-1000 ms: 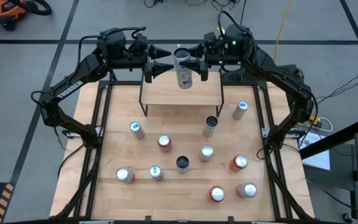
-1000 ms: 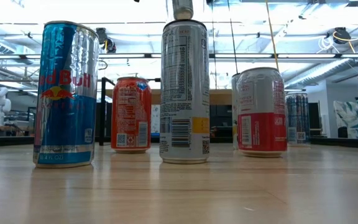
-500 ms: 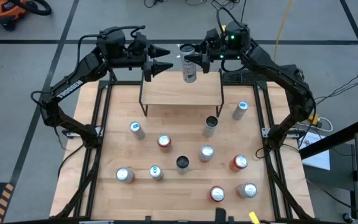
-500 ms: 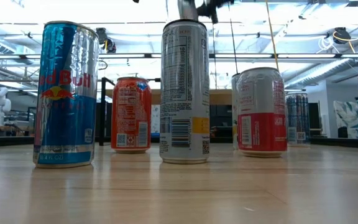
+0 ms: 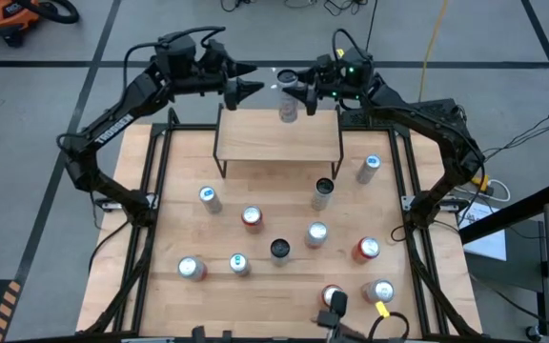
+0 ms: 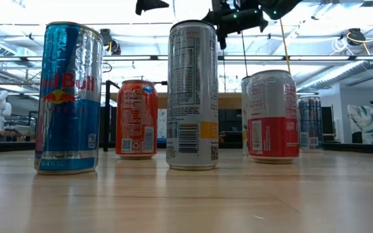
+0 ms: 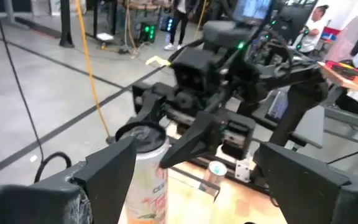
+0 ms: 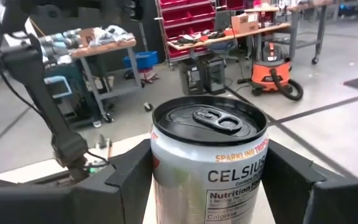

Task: Place canned beverage on shelf
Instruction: Put the top left white-yellow soda can on the shelf

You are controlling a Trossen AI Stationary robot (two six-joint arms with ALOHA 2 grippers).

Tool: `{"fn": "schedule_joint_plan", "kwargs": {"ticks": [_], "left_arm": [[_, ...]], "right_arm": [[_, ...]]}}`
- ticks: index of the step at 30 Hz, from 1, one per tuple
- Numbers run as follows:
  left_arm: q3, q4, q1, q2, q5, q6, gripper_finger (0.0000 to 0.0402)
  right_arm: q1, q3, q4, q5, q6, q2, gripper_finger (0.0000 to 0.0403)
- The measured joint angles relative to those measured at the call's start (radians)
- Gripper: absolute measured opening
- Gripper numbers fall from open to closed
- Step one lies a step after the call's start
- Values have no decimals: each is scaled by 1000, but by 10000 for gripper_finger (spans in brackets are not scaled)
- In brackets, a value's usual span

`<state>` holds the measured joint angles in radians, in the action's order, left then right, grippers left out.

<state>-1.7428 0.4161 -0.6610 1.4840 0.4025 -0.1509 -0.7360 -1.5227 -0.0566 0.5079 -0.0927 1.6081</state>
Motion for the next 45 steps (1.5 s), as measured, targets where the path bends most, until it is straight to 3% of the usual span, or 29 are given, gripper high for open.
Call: {"fn": "schedule_joint_plan", "kwargs": {"ticks": [7, 15, 25, 45], "left_arm": [[0, -15, -1, 68, 0, 1, 341], [0, -14, 11, 80, -30, 0, 341], [0, -13, 13, 80, -39, 0, 341], [0, -10, 13, 80, -37, 1, 341]], "right_arm": [[-70, 0, -65, 92, 3, 49, 224], [-81, 1, -109, 126, 36, 106, 224], [-81, 1, -104, 137, 82, 172, 224], [-89, 1, -29, 118, 159, 174, 224]]}}
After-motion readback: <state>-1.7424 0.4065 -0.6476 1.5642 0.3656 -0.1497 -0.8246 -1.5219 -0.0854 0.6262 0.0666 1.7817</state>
